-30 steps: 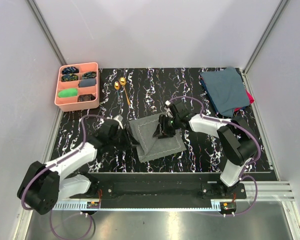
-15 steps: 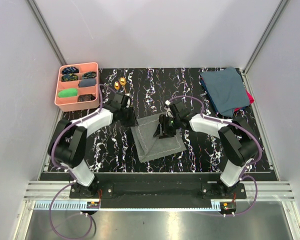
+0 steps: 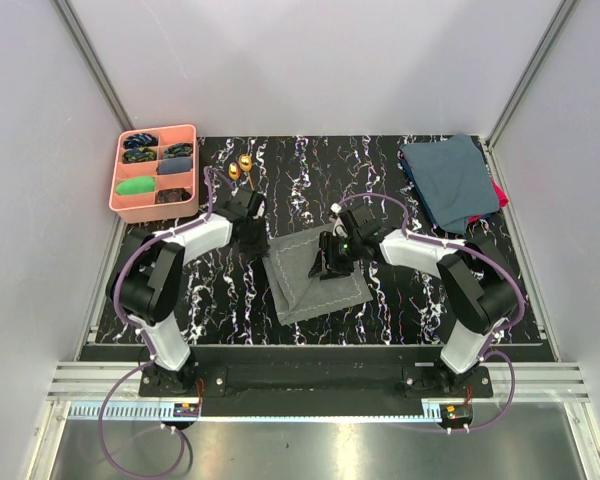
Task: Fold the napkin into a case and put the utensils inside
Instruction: Smooth out the upper triangle-folded napkin on the folded napkin.
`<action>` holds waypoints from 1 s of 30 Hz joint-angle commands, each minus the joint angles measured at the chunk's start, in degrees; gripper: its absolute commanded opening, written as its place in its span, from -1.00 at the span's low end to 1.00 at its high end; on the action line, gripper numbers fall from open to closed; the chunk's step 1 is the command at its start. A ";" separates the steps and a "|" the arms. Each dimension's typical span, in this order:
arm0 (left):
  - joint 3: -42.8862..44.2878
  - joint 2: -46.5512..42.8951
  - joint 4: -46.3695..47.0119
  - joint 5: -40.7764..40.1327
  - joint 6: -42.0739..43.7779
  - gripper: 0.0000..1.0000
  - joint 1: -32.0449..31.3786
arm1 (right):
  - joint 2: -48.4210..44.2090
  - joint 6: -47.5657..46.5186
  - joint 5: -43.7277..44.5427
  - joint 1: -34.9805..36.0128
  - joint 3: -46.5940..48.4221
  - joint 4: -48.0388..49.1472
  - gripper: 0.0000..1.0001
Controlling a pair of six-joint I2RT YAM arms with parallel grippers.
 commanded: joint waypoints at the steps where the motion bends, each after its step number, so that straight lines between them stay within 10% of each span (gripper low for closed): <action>1: 1.22 -1.87 2.70 -5.72 -1.52 -0.60 -1.69 | -1.46 -0.93 -0.28 0.15 -0.57 1.16 -0.05; 11: 3.23 -5.31 -1.96 -15.13 -2.41 -0.39 -3.81 | -1.55 -0.84 -0.55 0.06 -1.27 1.78 -0.05; 30: 6.76 3.49 0.06 -6.61 -0.91 -0.29 -3.81 | -2.17 -1.02 -0.46 -0.02 -1.89 1.78 -0.05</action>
